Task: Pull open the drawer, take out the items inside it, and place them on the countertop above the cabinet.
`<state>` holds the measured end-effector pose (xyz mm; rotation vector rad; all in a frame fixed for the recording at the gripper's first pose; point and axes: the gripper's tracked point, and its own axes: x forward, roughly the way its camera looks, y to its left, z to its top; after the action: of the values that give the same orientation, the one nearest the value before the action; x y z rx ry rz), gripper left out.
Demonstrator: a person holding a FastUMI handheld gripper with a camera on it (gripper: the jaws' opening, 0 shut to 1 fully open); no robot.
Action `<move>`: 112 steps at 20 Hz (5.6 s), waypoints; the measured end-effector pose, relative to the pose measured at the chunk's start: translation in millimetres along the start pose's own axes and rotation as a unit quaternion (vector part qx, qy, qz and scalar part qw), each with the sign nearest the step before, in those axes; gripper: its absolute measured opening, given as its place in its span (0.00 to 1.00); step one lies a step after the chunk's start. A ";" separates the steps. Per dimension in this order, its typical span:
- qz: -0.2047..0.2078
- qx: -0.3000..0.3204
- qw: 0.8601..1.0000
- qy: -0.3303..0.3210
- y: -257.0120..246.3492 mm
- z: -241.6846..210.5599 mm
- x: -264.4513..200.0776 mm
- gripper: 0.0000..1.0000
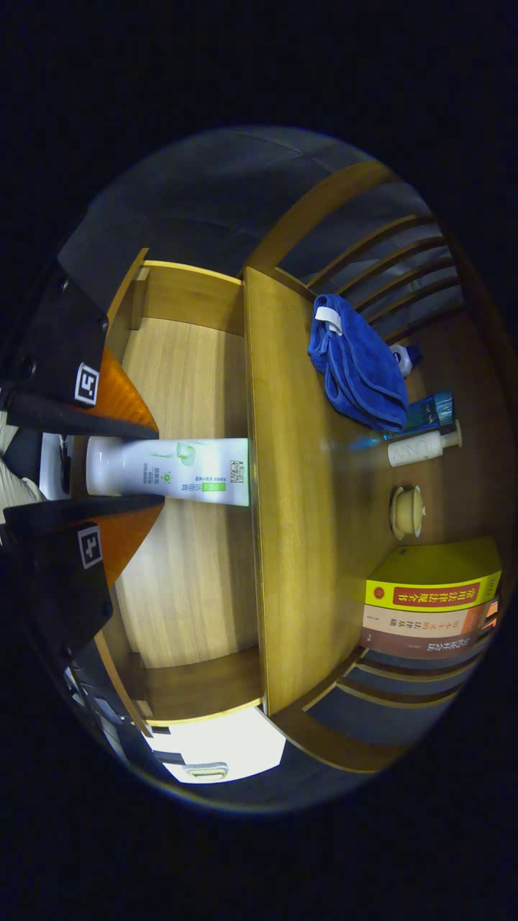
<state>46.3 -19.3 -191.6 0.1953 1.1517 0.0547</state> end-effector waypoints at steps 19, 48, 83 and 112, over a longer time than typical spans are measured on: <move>-0.017 0.046 0.988 -0.146 15.9 159.2 33.7 0.47; -0.034 -0.029 0.958 -0.285 33.4 146.3 -52.2 0.99; -0.050 -0.044 0.854 -0.516 28.2 -83.4 -75.1 0.98; -0.080 -0.090 0.884 -0.452 13.4 -50.7 19.4 0.97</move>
<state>8.7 3.0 -226.6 -0.0504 0.2168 -0.0731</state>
